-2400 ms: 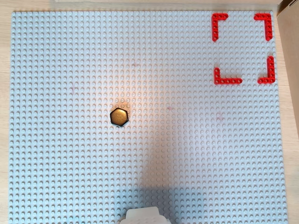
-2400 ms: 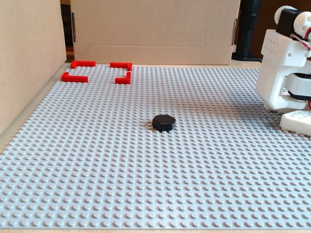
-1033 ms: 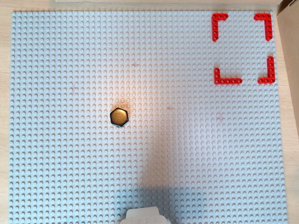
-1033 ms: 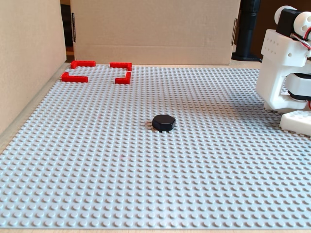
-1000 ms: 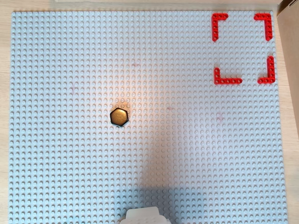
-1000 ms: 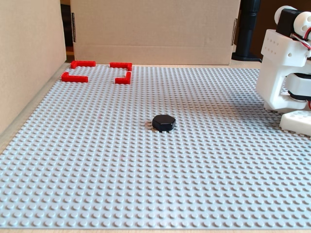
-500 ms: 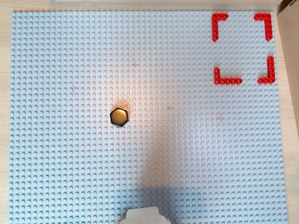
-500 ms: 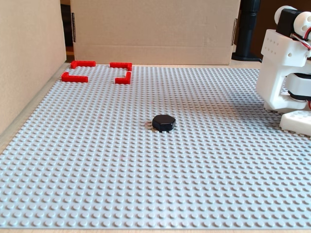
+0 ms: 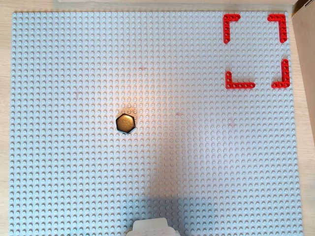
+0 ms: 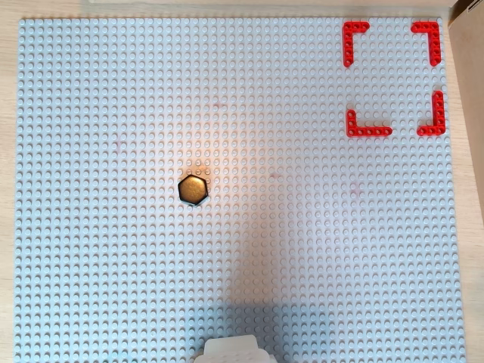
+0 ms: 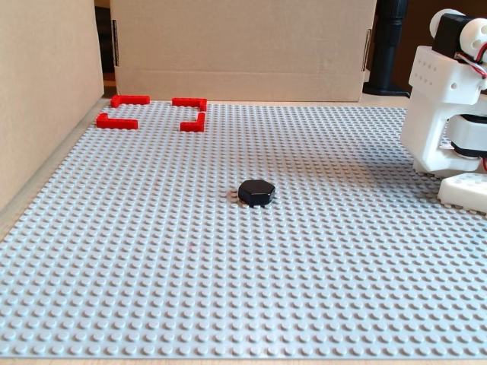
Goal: Grab the Lego and store it in red box
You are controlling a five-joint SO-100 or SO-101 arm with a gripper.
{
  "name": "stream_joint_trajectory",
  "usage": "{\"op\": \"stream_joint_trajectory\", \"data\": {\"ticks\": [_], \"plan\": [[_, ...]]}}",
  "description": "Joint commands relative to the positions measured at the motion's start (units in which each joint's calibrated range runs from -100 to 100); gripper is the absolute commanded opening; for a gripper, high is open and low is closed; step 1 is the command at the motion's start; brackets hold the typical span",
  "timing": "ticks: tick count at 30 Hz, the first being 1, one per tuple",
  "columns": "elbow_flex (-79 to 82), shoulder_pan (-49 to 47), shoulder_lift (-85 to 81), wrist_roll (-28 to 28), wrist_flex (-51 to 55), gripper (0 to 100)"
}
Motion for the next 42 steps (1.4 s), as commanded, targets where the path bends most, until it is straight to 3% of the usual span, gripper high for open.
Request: {"op": "stream_joint_trajectory", "data": {"ticks": [1,15,19,34,42], "plan": [[0.1,-0.2,-0.5,-0.2,0.0,1],[-0.8,-0.5,0.2,0.2,0.1,1],[-0.8,-4.9,1.0,1.0,0.1,1],[-17.9,-10.2,32.0,2.3,0.2,1],[-17.5,-11.8,41.2,4.2,0.1,1]]}}
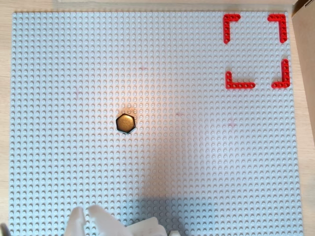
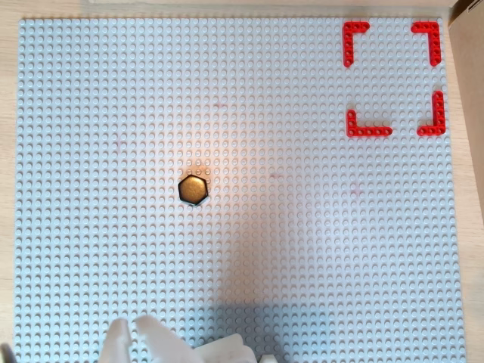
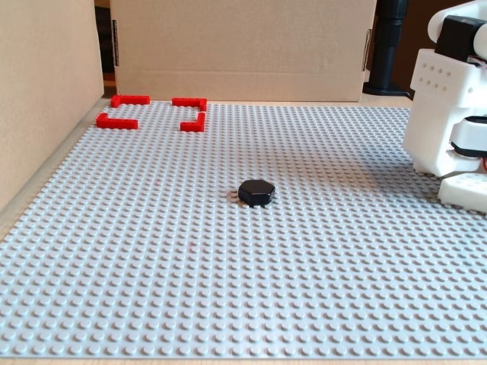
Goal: Grab the Lego and store it in red box
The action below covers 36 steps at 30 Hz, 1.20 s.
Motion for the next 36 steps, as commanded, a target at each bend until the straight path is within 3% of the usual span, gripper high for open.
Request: {"op": "stream_joint_trajectory", "data": {"ticks": [1,12,23,36], "plan": [[-0.1,-0.2,4.6,1.6,0.1,1],[7.2,-0.2,16.3,4.6,-2.7,1],[22.4,0.3,19.3,4.6,-16.2,9],[37.7,3.6,27.9,6.3,-33.2,9]]}}
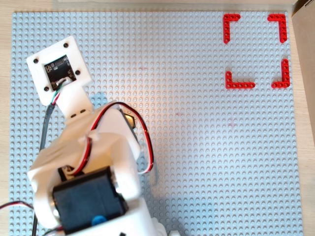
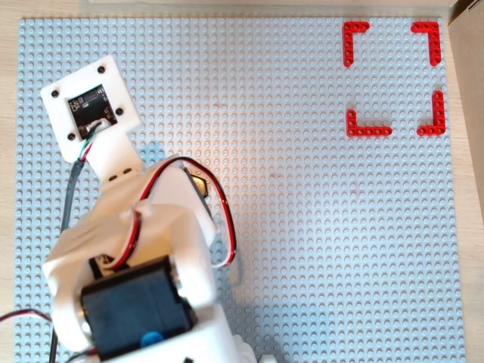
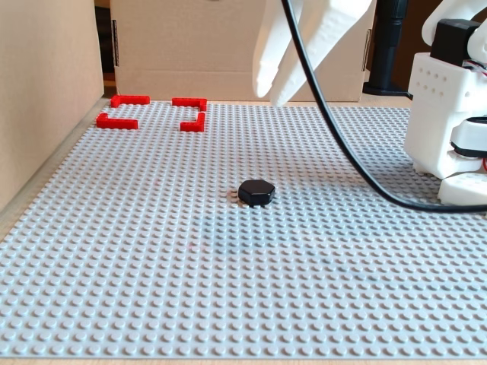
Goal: Grab the Lego and store it in red box
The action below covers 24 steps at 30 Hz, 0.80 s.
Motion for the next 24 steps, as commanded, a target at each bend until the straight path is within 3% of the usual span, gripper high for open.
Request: {"op": "stream_joint_trajectory", "data": {"ticks": [1,12,24], "plan": [[0.4,3.7,2.9,0.6,-3.8,9],[0.5,14.6,13.3,3.4,-8.7,15],[6.3,3.0,10.3,-3.0,-8.9,15]]}}
